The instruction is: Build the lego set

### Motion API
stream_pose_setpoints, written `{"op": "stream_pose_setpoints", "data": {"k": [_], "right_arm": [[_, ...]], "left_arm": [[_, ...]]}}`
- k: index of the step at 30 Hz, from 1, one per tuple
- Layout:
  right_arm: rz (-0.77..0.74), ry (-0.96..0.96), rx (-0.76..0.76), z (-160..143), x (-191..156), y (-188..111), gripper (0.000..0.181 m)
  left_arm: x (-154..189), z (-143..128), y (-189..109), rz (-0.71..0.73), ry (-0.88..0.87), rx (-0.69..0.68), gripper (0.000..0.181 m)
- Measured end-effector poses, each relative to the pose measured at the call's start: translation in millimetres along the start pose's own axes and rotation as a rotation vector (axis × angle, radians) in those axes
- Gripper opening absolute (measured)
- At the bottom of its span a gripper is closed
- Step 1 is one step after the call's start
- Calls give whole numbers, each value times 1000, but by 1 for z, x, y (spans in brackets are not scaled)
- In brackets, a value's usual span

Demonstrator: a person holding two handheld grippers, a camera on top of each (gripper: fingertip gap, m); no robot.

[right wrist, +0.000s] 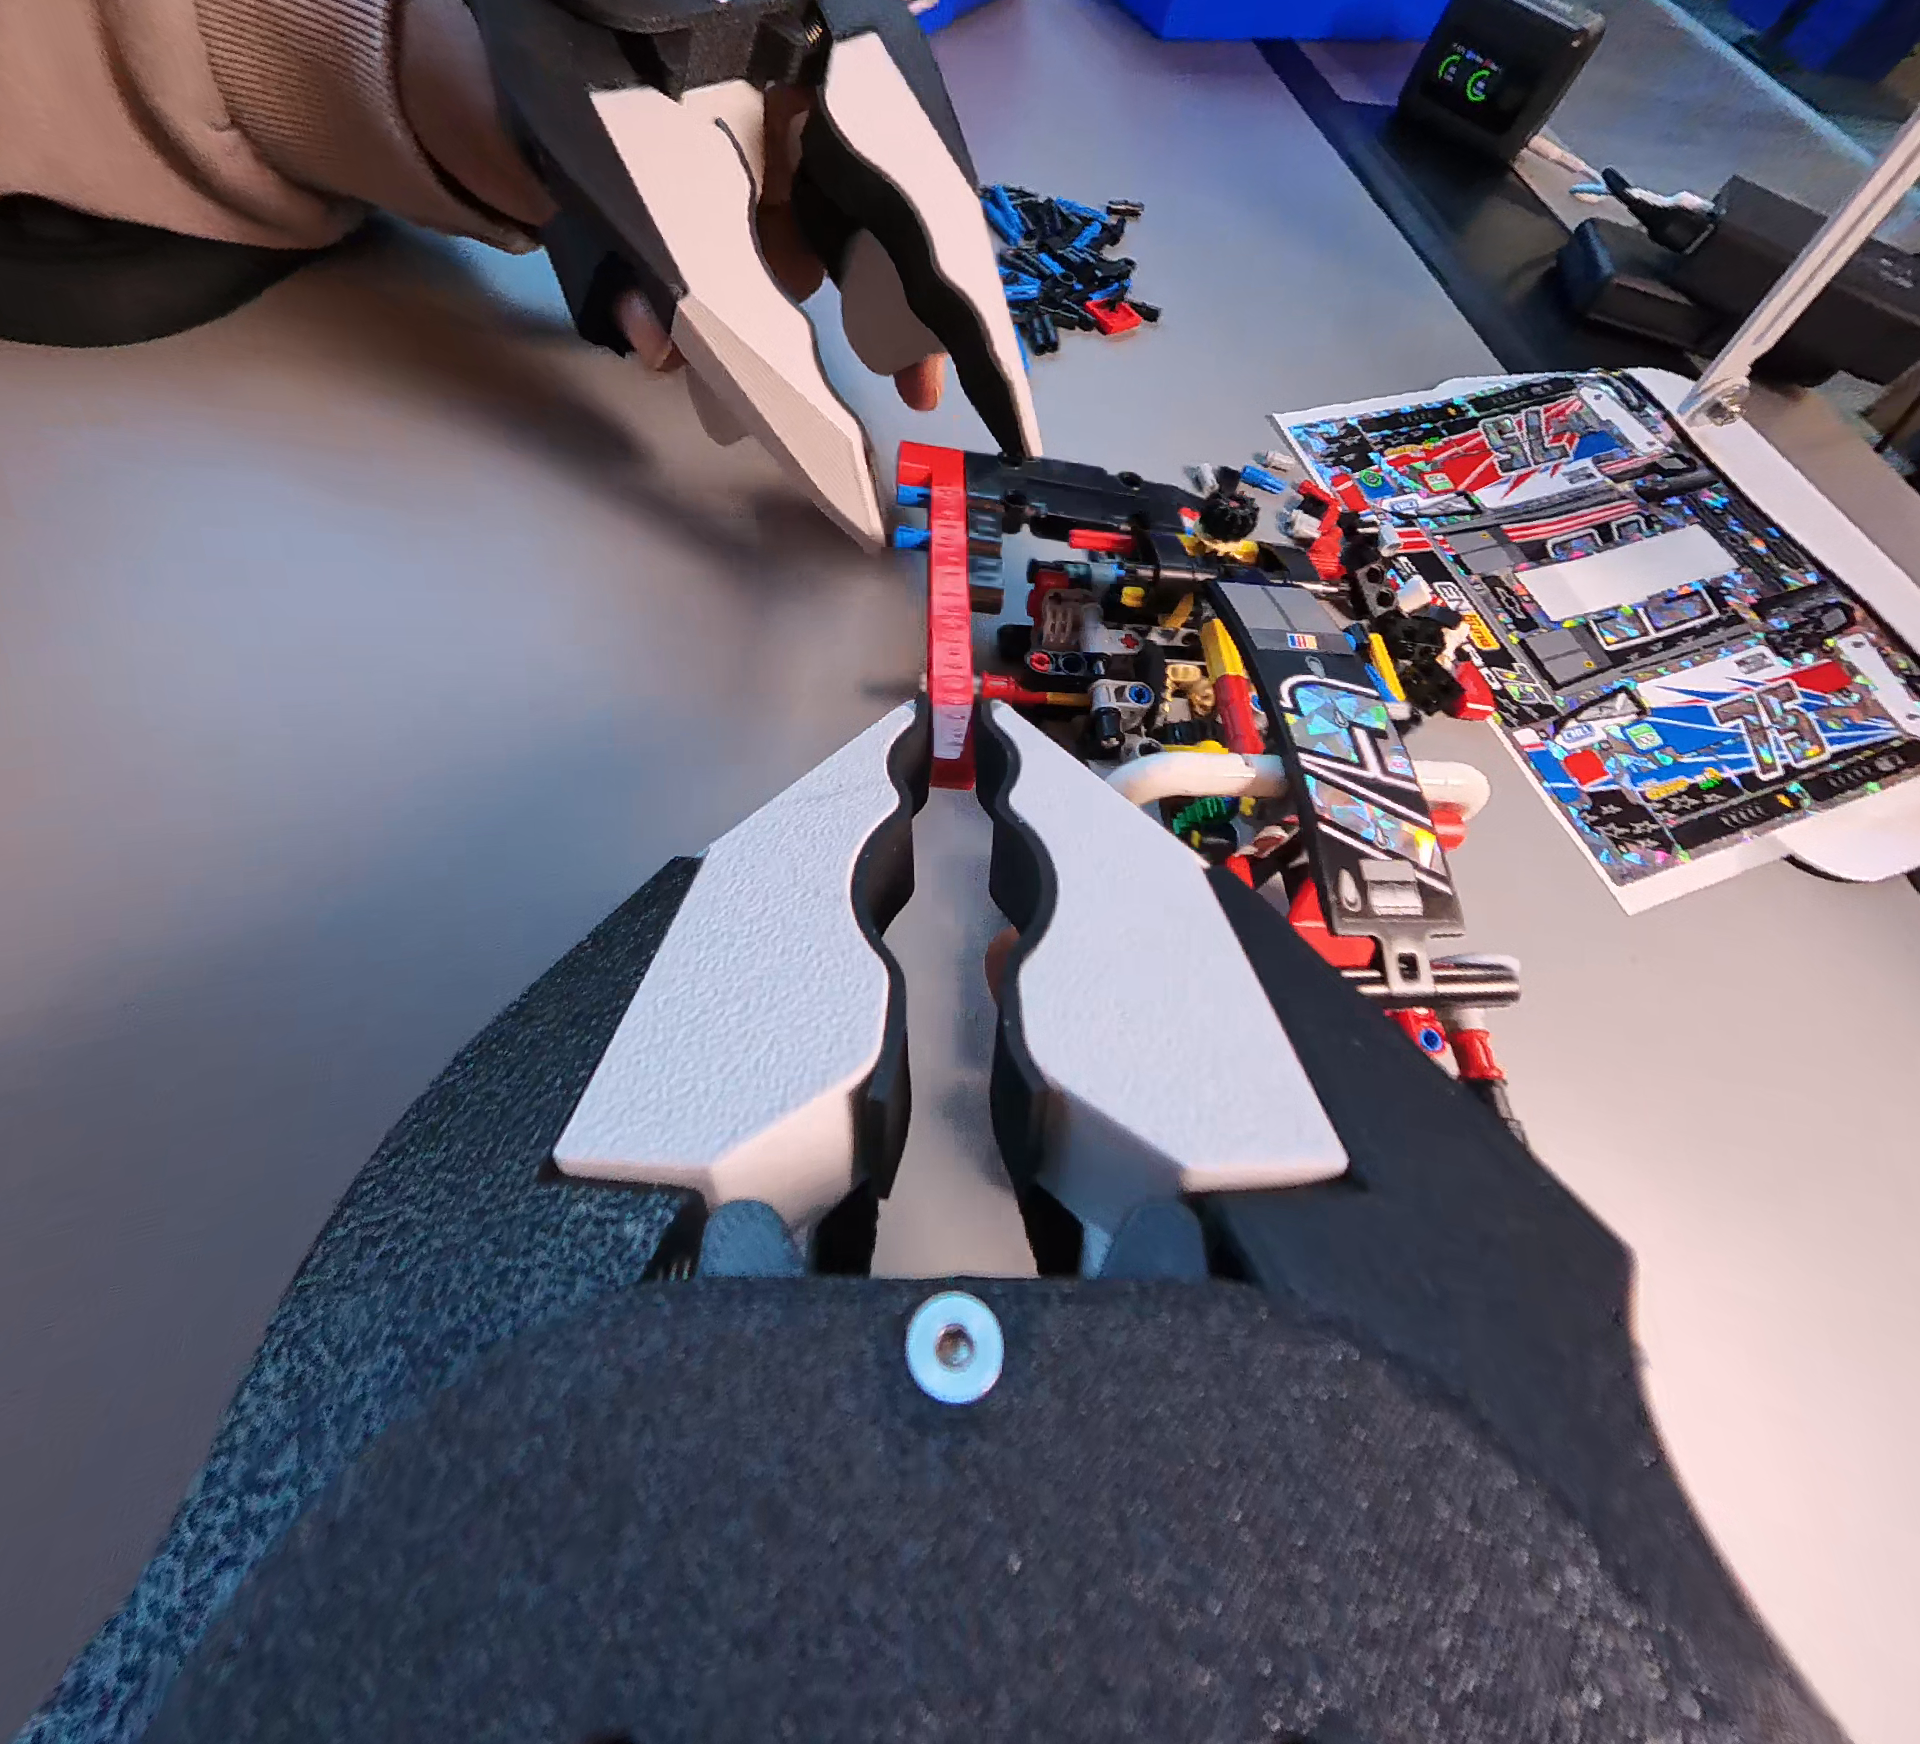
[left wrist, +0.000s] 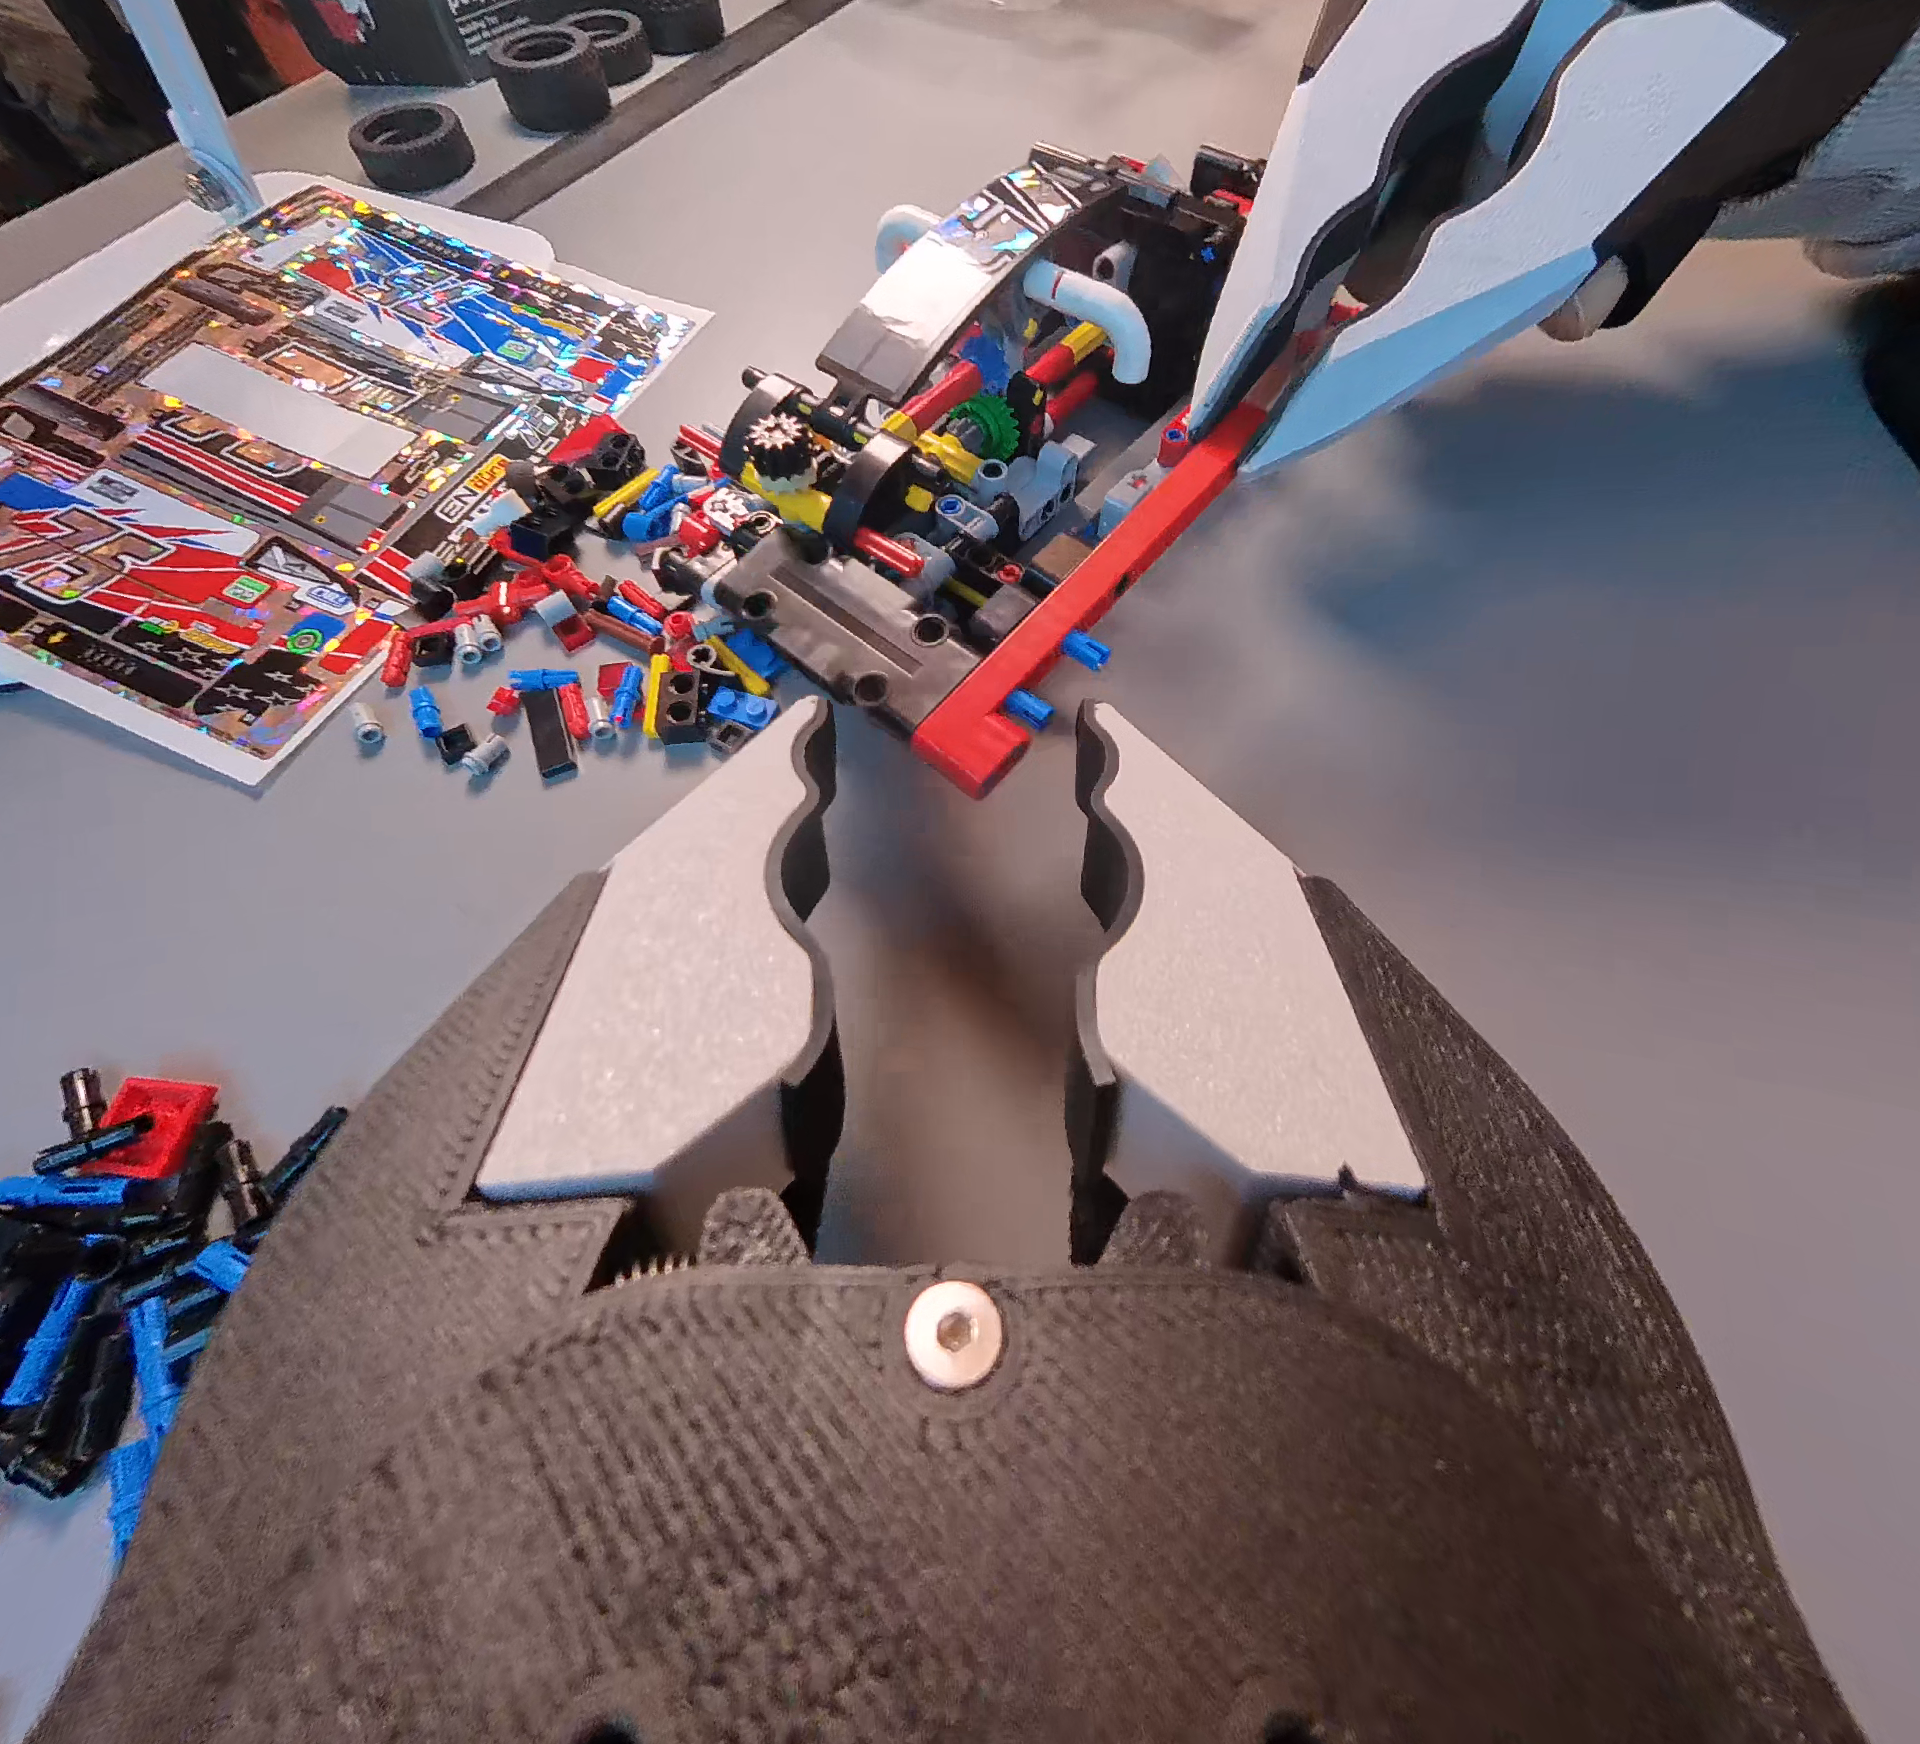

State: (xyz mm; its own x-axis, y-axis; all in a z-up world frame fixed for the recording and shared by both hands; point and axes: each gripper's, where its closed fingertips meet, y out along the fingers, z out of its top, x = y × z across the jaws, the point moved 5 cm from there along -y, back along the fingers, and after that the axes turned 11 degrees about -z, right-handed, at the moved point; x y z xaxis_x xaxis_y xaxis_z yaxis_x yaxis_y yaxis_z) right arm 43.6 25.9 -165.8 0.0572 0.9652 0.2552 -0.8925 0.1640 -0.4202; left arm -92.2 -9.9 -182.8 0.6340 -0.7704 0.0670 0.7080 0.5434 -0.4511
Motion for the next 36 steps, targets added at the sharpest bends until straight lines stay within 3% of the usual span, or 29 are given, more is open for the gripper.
{"op": "stream_pose_setpoints", "data": {"k": [6, 9, 15, 22, 25, 29, 30, 33, 36], "right_arm": [[-55, 35, -42, -7, 10, 3, 6], [-73, 69, -52, -7, 13, 1, 6], [-87, 133, -132, -15, 17, -7, 6], [-77, 175, -212, -28, 23, -16, 6], [-101, 171, -239, -31, 27, -18, 7], [-87, 134, -283, -27, 26, -32, 21], [-72, 110, -295, -22, 26, -39, 28], [-121, 56, -212, 11, 45, -61, 28], [-162, -75, -282, 21, 70, -54, 36]], "left_arm": [[-9, 7, -3, -40, 63, -8, 57], [-23, 9, 0, -120, 34, -27, 74], [-39, 13, 31, -263, 95, -126, 99], [-48, 28, 66, -416, 171, -199, 114], [-45, 25, 77, -449, 183, -226, 103], [-45, 25, 79, -407, 194, -199, 85], [-46, 26, 78, -398, 200, -188, 75], [-44, 26, 76, -388, 192, -177, 71], [-42, 26, 75, -376, 174, -185, 63]]}}
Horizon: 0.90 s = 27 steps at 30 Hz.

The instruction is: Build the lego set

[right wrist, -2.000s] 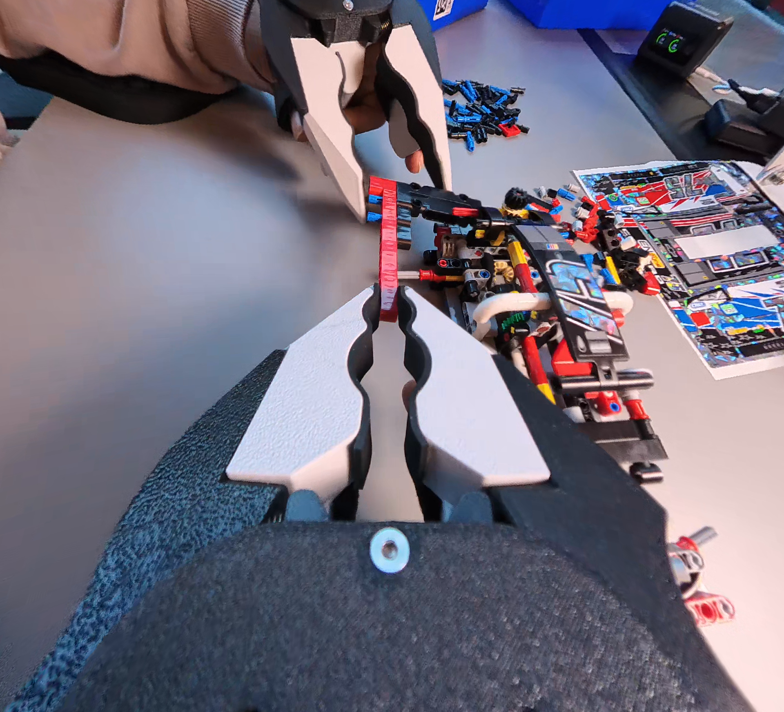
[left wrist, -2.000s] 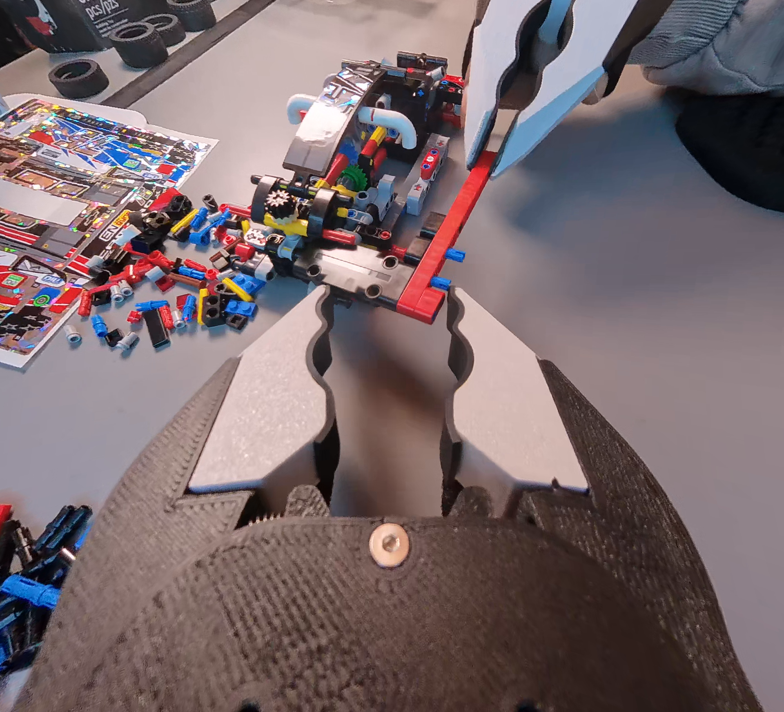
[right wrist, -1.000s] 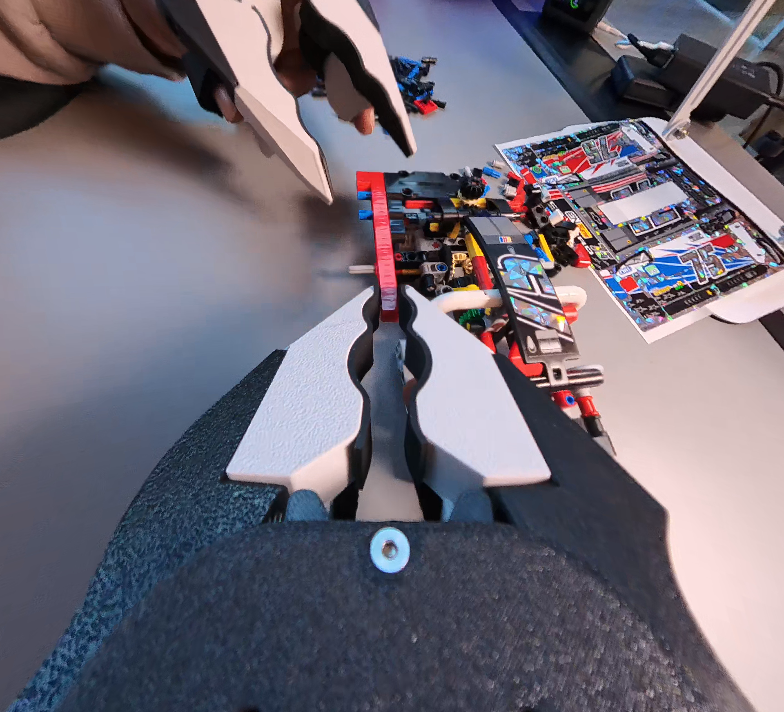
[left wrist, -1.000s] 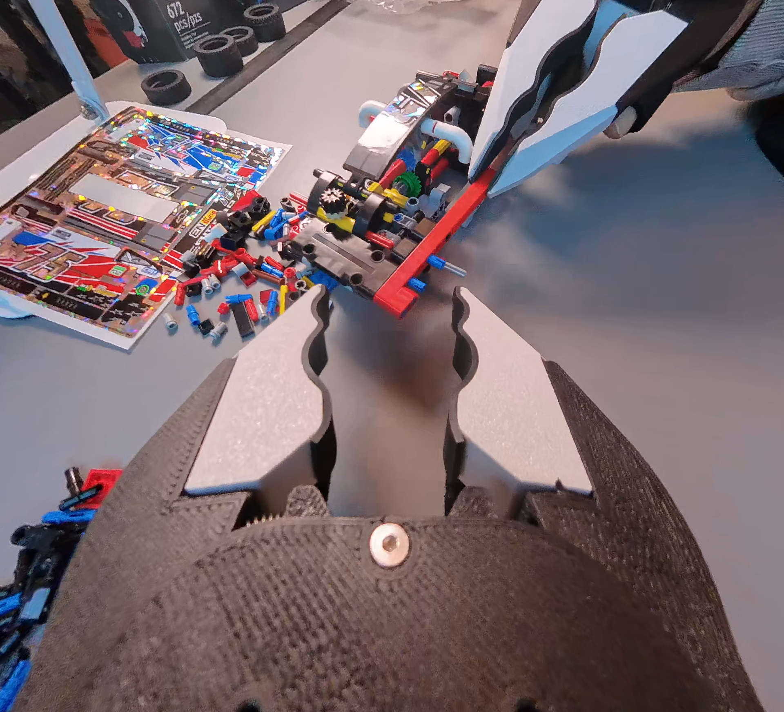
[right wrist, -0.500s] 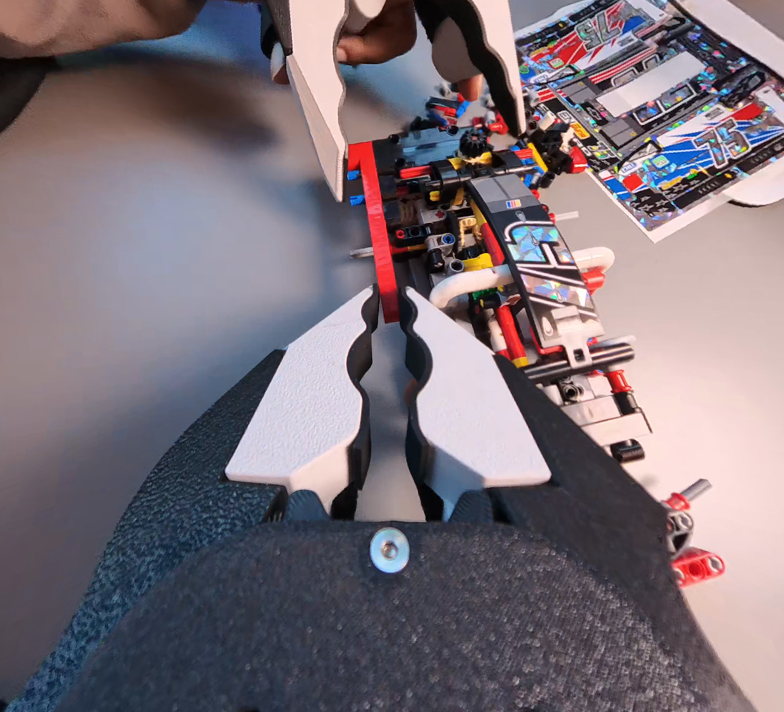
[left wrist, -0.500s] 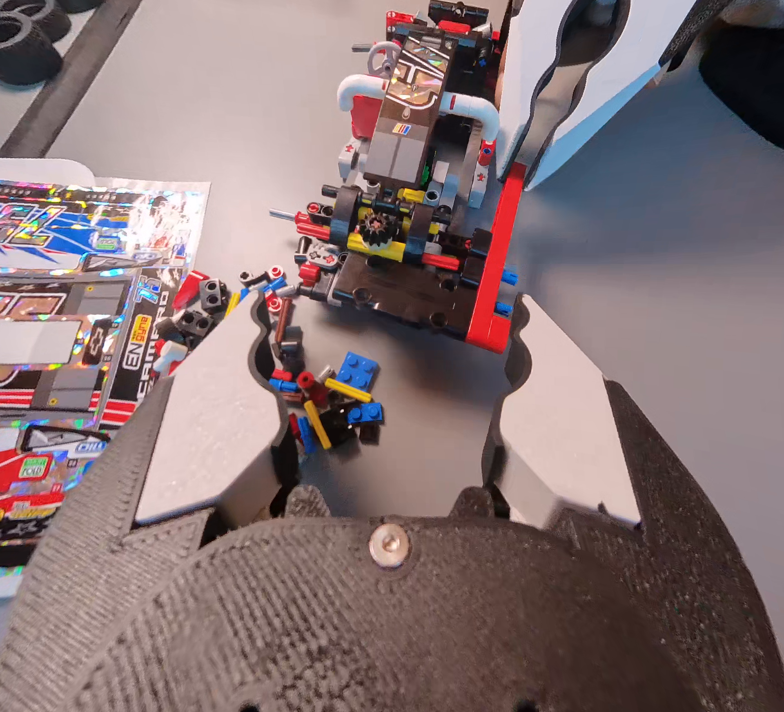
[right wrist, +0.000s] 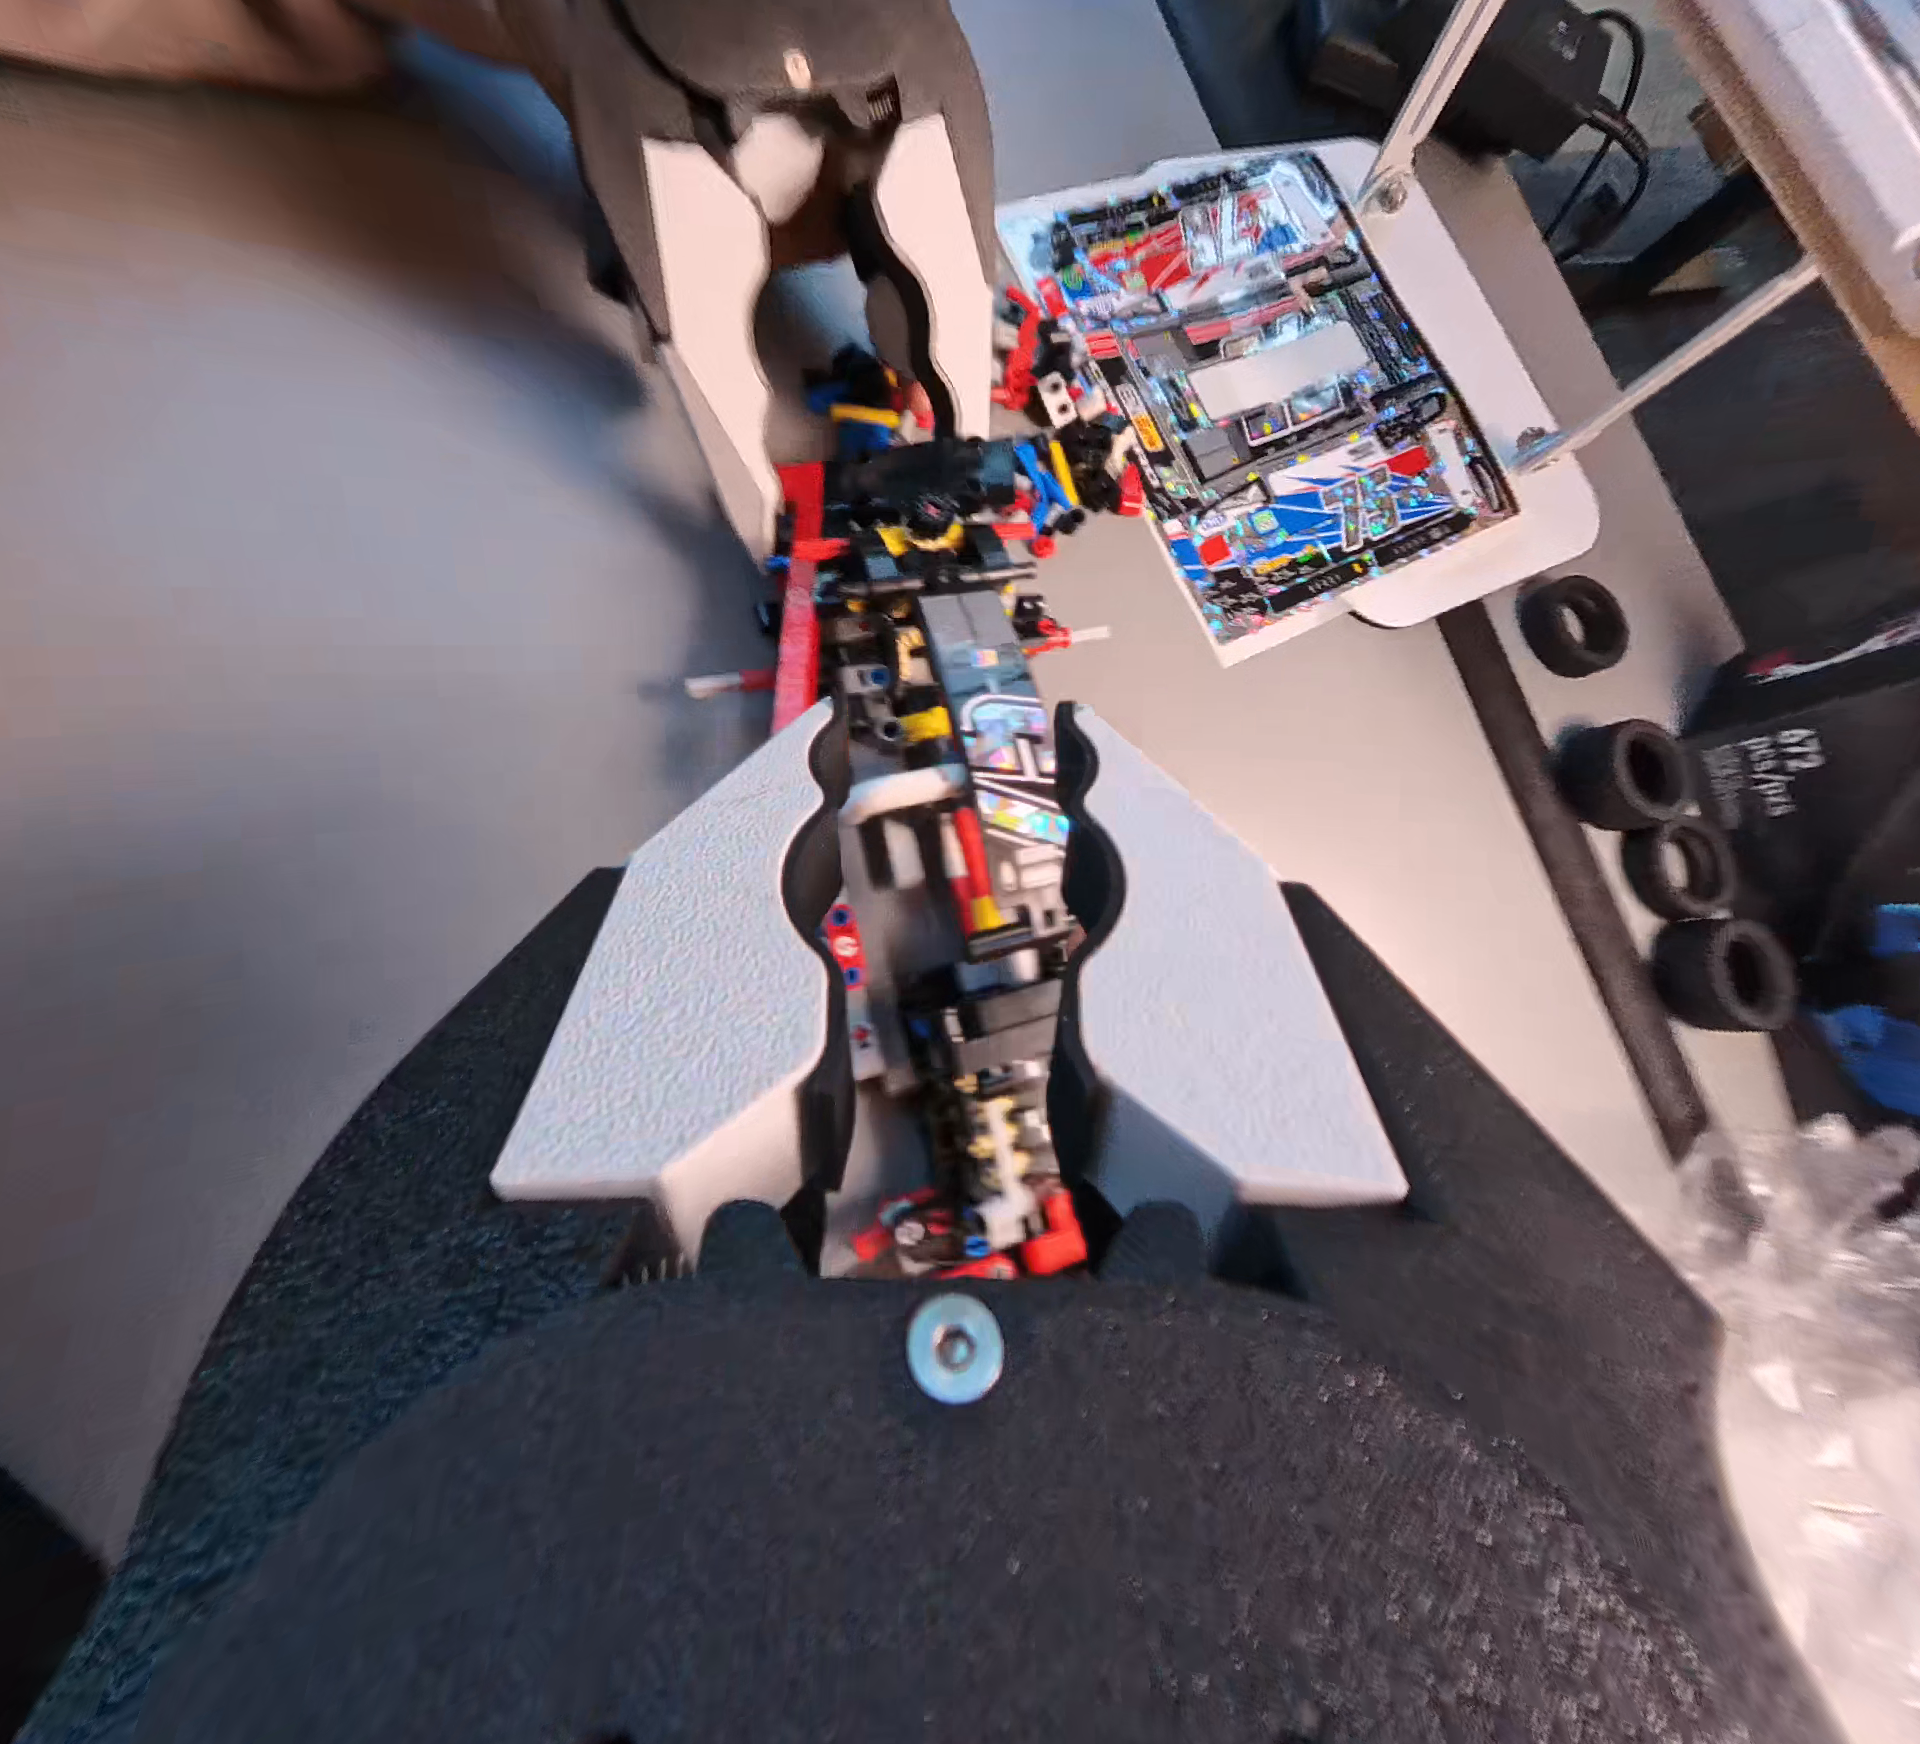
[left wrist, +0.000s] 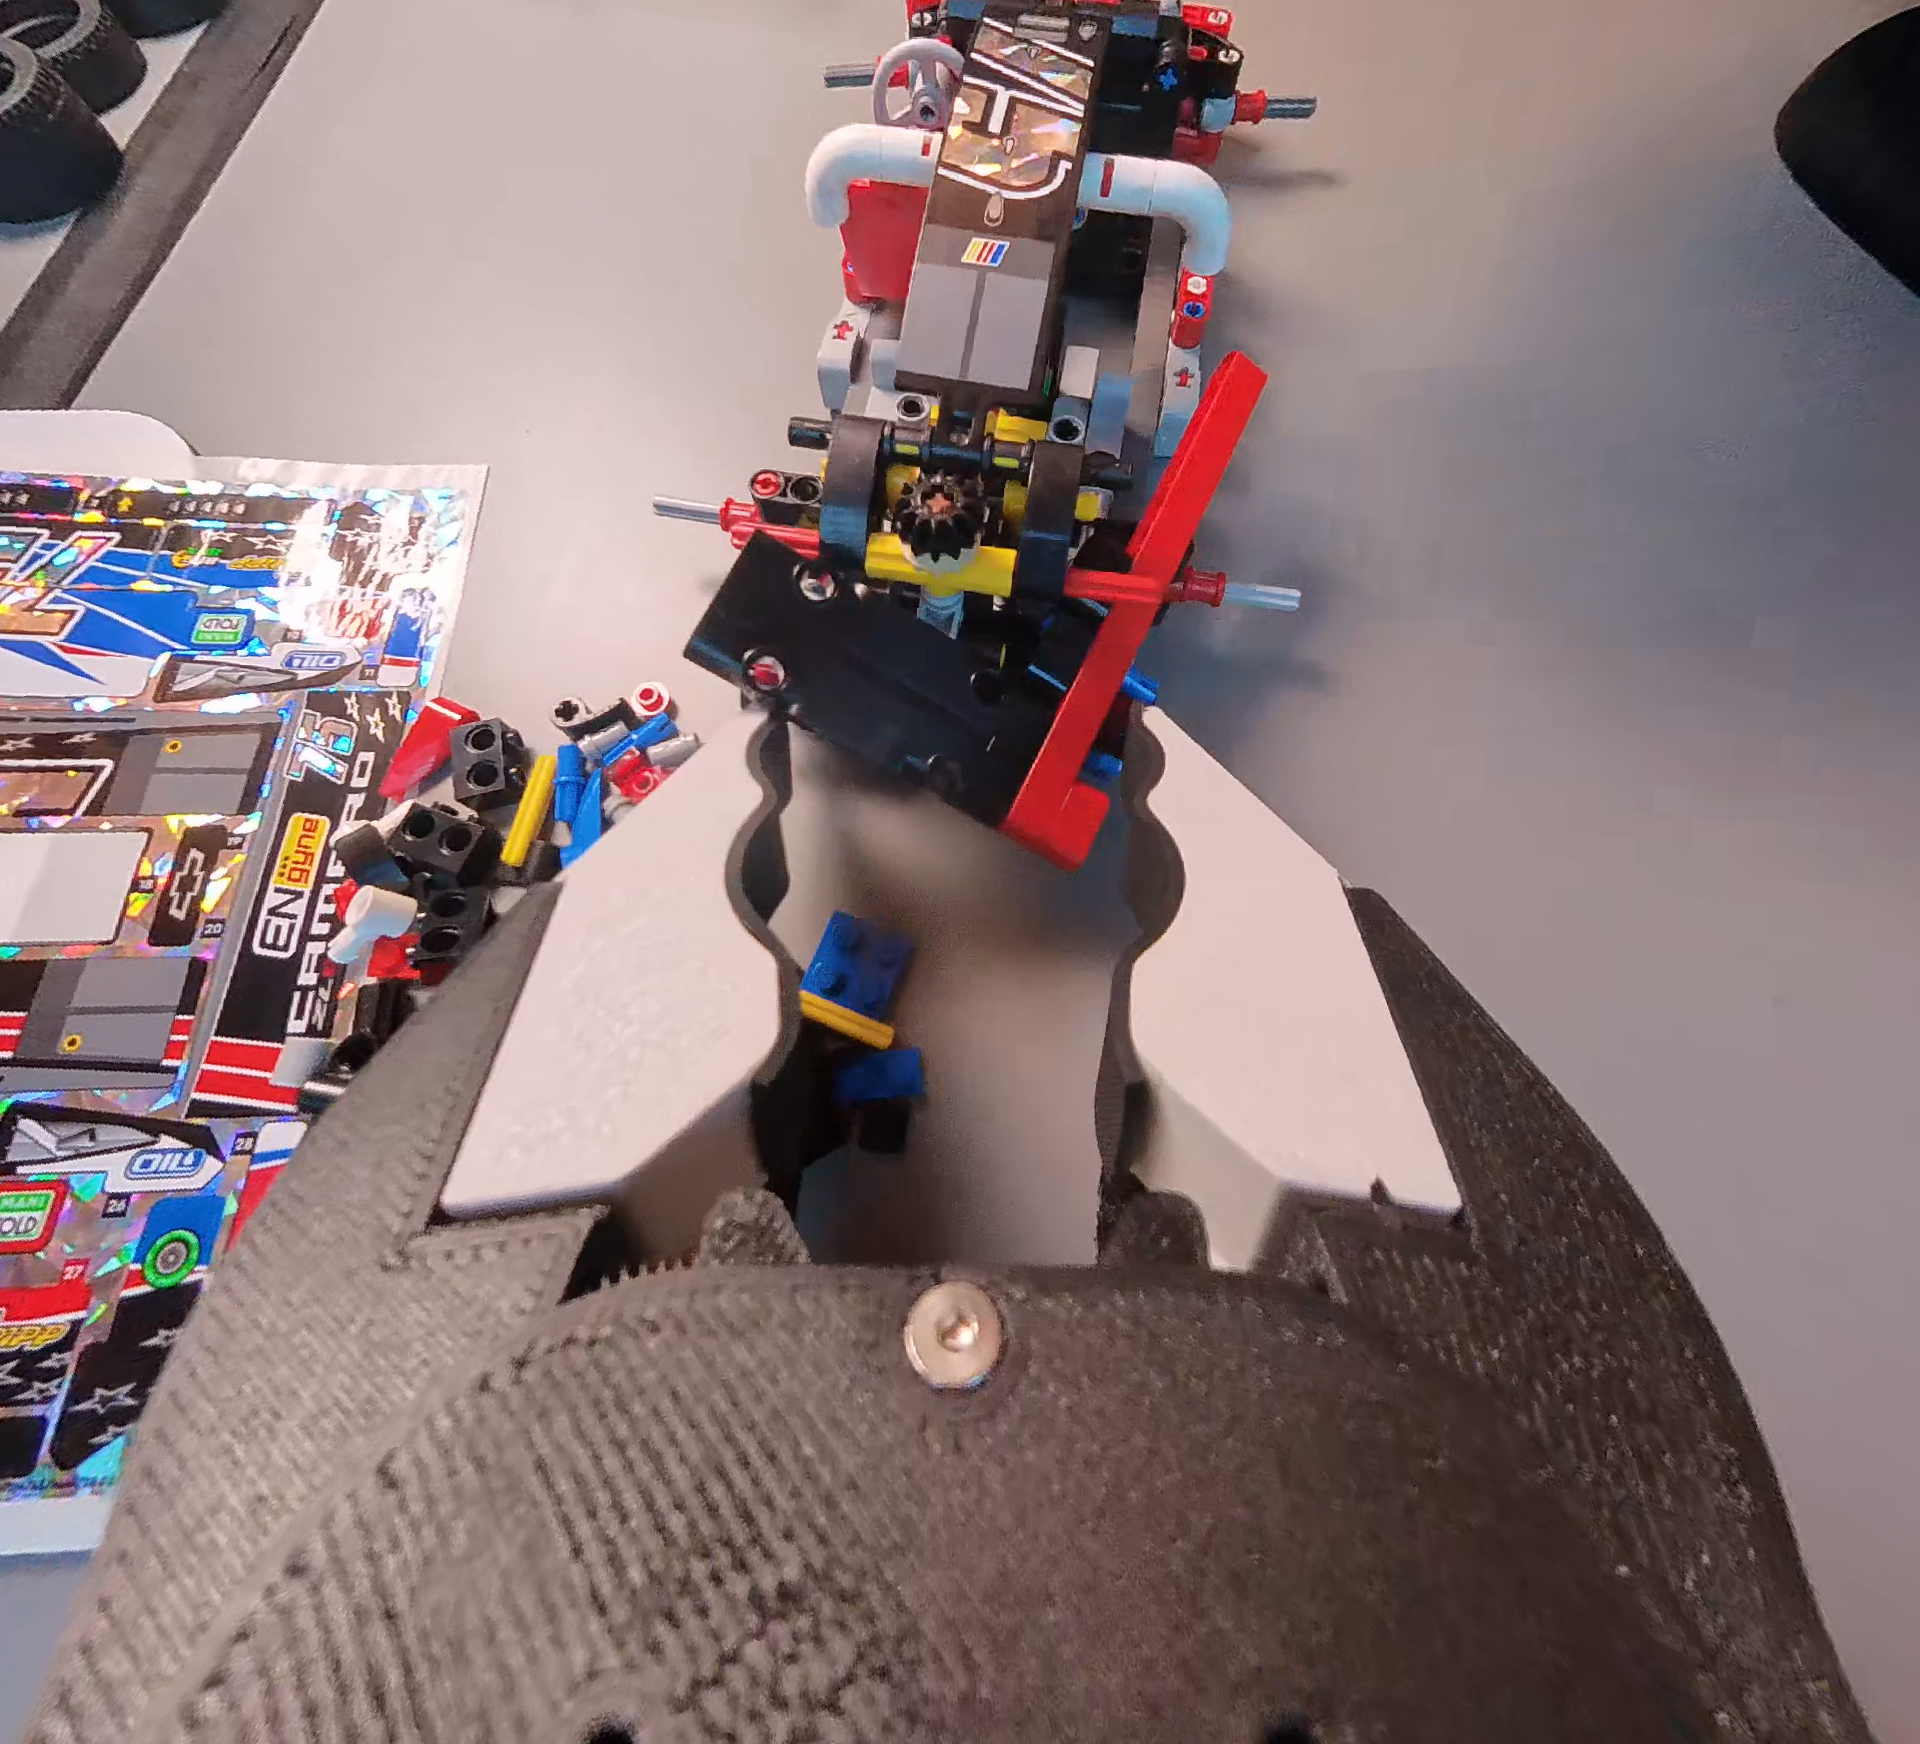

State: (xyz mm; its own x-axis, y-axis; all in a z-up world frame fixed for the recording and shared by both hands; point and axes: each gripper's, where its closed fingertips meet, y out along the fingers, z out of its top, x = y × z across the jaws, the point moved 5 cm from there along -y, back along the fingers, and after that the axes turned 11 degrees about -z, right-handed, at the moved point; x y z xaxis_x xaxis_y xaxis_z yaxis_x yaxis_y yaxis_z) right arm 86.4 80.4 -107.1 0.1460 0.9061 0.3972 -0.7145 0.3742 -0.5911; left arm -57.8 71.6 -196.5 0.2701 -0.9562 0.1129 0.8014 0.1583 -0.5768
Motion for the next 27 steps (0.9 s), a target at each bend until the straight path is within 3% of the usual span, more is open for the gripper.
{"op": "stream_pose_setpoints", "data": {"k": [2, 5, 7, 8, 11, 12, 13, 17, 21, 27], "right_arm": [[1, -153, -86, -6, 9, 25, 42], [157, -206, -199, -16, 5, 56, 43], [227, -231, -242, -16, -1, 68, 24], [235, -258, -251, -15, -1, 71, 24], [286, -293, -202, -4, -15, 66, 23], [293, -306, -186, -1, -21, 63, 24], [300, -318, -171, 1, -27, 60, 24], [296, -320, -116, 7, -48, 52, 23], [272, -422, -145, 13, -55, 46, 23], [324, -468, -149, 16, -65, 42, 23]], "left_arm": [[1, -1, 0, 10, -43, -8, 62], [6, -3, -3, 32, -90, -8, 62], [11, -3, -7, 46, -106, 16, 62], [14, -3, -10, 56, -111, 23, 62], [28, -8, -20, 49, -146, 18, 60], [35, -9, -23, 36, -156, 21, 41], [41, -10, -27, 39, -167, 45, 32], [66, -16, -35, 18, -262, 93, 32], [81, -29, -33, 40, -242, 43, 46], [103, -37, -29, 15, -239, -34, 42]]}}
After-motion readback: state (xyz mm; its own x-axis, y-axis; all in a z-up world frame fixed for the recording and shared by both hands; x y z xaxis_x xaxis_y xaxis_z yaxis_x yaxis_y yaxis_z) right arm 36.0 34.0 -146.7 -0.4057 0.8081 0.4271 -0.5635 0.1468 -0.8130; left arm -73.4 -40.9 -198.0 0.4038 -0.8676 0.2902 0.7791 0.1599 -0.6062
